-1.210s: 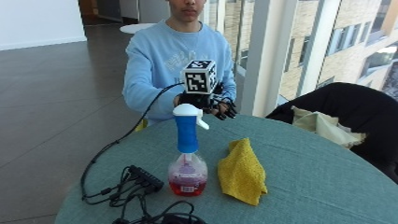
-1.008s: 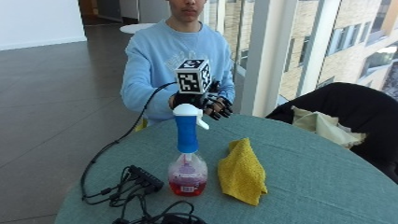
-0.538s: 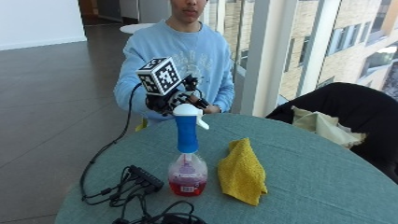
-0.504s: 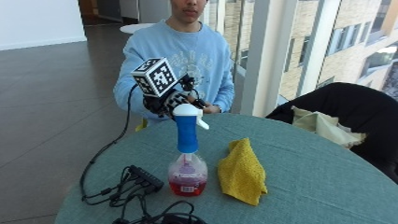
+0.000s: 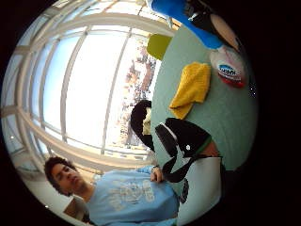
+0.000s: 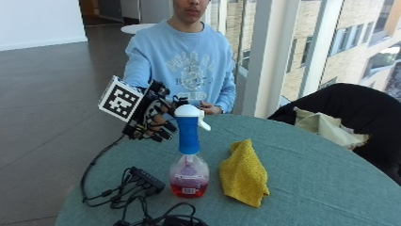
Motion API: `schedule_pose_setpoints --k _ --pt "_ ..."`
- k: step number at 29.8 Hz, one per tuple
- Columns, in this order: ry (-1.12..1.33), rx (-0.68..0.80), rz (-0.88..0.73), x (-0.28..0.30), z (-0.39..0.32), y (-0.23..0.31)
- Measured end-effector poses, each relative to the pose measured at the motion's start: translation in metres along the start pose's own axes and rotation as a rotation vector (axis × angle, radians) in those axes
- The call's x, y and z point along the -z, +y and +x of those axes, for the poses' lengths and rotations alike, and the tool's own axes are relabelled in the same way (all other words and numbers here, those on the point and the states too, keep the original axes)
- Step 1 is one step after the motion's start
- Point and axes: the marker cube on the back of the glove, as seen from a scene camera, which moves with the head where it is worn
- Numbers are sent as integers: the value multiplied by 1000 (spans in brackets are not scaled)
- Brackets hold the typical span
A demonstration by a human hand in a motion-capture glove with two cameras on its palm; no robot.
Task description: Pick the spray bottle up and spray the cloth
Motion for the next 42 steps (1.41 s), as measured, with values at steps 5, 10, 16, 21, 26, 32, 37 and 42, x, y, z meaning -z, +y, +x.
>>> schedule_pose_setpoints --k 5,10,16,21,26,32,37,42 --pt "-82 -86 39 0 17 -29" --pt "-177 -118 -5 -10 30 -53" --pt "-229 -110 -65 -27 43 -75" --pt "-244 -81 -95 -37 49 -90" --pt "-254 -43 -43 -45 49 -100" --pt "-265 -36 78 -52 49 -106" --pt "-251 -27 143 -54 46 -105" --pt "-138 -8 149 -50 36 -104"
